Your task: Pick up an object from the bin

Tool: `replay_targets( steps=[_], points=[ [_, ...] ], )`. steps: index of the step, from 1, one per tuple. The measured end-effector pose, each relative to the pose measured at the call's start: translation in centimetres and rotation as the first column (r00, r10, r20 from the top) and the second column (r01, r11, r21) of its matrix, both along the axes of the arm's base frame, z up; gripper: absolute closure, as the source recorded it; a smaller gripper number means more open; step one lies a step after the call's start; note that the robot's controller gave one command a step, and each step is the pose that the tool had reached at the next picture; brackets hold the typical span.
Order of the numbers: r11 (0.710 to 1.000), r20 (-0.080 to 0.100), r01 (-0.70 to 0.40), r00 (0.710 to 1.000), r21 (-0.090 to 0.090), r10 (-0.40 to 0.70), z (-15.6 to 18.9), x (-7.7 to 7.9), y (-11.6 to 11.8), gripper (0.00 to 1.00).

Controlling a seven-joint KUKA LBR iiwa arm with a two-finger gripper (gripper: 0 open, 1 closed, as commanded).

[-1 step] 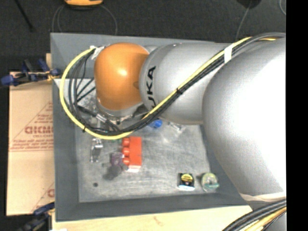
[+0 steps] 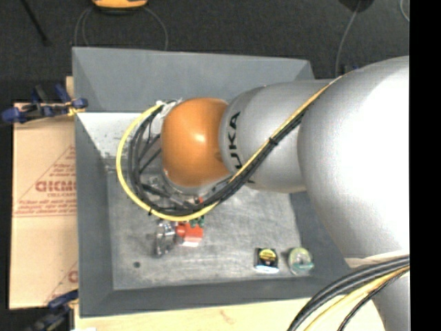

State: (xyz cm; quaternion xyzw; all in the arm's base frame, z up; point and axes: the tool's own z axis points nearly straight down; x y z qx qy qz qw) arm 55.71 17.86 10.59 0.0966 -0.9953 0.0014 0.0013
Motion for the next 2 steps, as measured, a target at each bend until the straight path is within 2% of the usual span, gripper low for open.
replay_targets(
  steps=[1, 2],
  points=[
    [0.957, 0.011, 0.289, 0.957, 0.014, -0.289, -3.0, -1.1, -1.3, 0.00],
    [0.918, 0.018, 0.395, 0.918, 0.021, -0.396, -2.9, -3.1, -2.9, 0.00]
  ],
)
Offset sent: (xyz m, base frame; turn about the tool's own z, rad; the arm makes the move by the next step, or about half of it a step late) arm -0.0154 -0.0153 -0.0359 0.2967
